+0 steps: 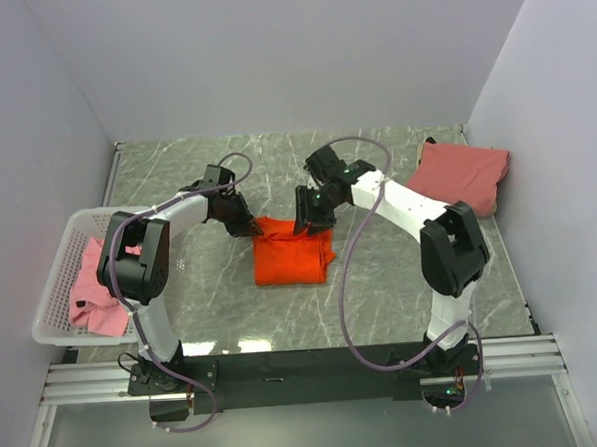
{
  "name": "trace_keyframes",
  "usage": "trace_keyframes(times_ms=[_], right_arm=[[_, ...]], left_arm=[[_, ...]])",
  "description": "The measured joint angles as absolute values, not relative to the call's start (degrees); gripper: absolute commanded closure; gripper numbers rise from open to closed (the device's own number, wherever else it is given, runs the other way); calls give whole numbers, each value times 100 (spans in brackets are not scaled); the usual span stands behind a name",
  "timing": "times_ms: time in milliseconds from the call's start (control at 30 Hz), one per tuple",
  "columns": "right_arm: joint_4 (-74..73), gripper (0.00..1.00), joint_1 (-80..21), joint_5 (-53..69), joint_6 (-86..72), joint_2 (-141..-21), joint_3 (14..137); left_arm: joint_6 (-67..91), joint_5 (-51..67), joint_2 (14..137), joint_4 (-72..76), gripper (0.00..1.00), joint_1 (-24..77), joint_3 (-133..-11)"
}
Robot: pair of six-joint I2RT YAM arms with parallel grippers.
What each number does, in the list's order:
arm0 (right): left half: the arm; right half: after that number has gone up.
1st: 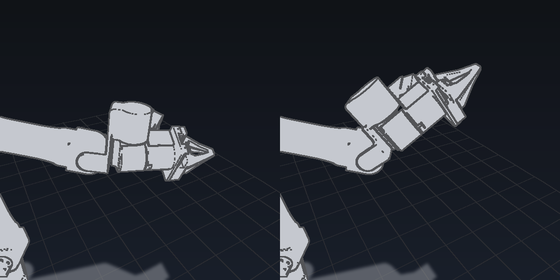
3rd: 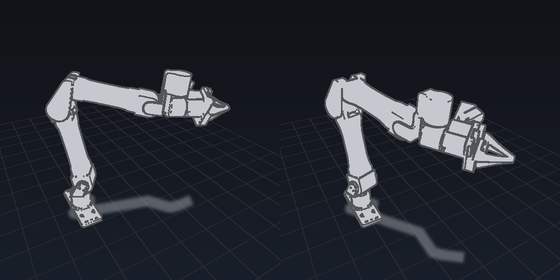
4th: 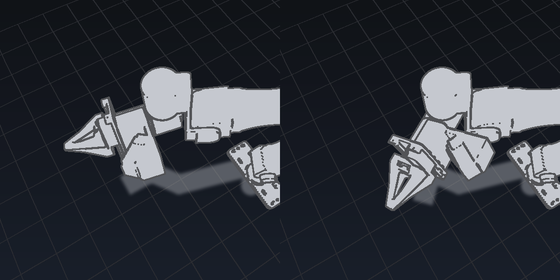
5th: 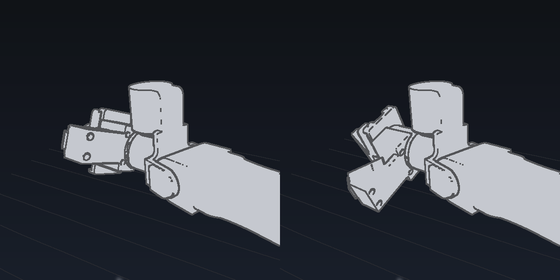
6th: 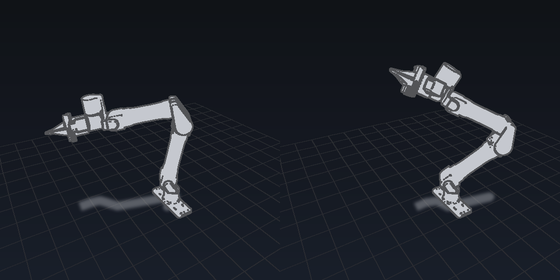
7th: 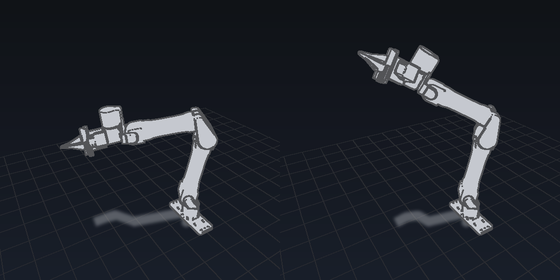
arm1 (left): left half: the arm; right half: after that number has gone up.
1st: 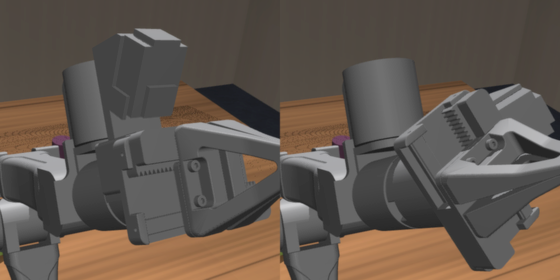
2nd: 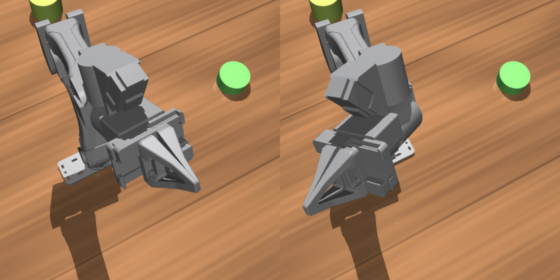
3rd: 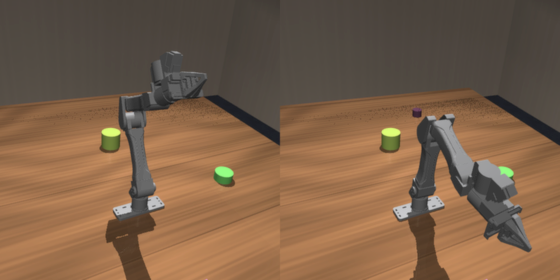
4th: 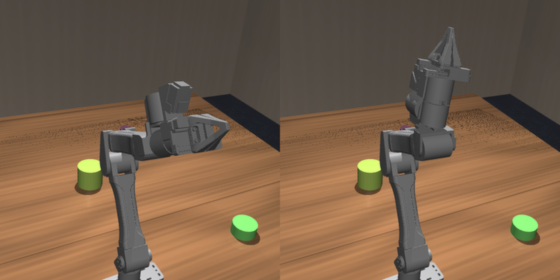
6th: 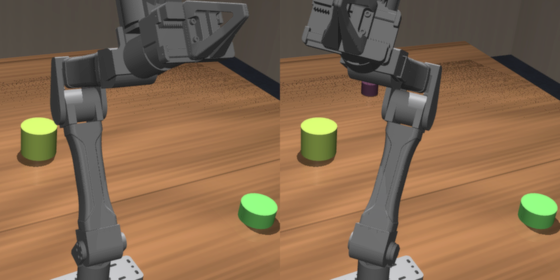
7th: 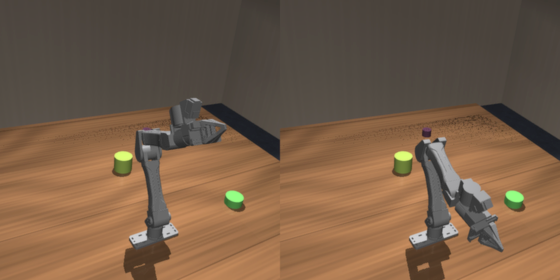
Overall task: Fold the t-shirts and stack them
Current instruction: Fold the tshirt
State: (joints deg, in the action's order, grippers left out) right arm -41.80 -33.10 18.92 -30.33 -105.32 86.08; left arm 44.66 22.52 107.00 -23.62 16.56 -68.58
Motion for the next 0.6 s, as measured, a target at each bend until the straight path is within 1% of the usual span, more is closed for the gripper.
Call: trace_keyframes(times_ms=[167,267,300,367,400,467,500,567,600], right_arm=[[-4215,54,-3415,2036,-3035,-11087,8792],[-4254,54,-3411,2012,-3035,-11448,9067],[-4259,54,-3411,1999,-3035,-11537,9115],[-4274,54,-3411,1973,-3039,-11649,9164],[-4278,54,-3409,1962,-3044,-11697,9179],[-4294,55,-3409,1927,-3059,-11791,9231],[-4298,55,-3406,1903,-3065,-11850,9277],[-4296,55,-3395,1863,-3089,-11939,9358],[-4294,55,-3391,1839,-3116,-11963,9382]], left_arm=[[4466,2255,10702,-2403,93,1653,-6877],[4466,2255,10702,-2451,86,1651,-6893],[4469,2252,10702,-2471,79,1651,-6910],[4464,2241,10702,-2484,66,1651,-6941],[4464,2231,10702,-2480,51,1651,-6965],[4456,2198,10702,-2493,36,1649,-7011],[4458,2176,10698,-2493,23,1647,-7030],[4438,2141,10661,-2523,13,1643,-7065],[4429,2108,10610,-2558,12,1640,-7083]])
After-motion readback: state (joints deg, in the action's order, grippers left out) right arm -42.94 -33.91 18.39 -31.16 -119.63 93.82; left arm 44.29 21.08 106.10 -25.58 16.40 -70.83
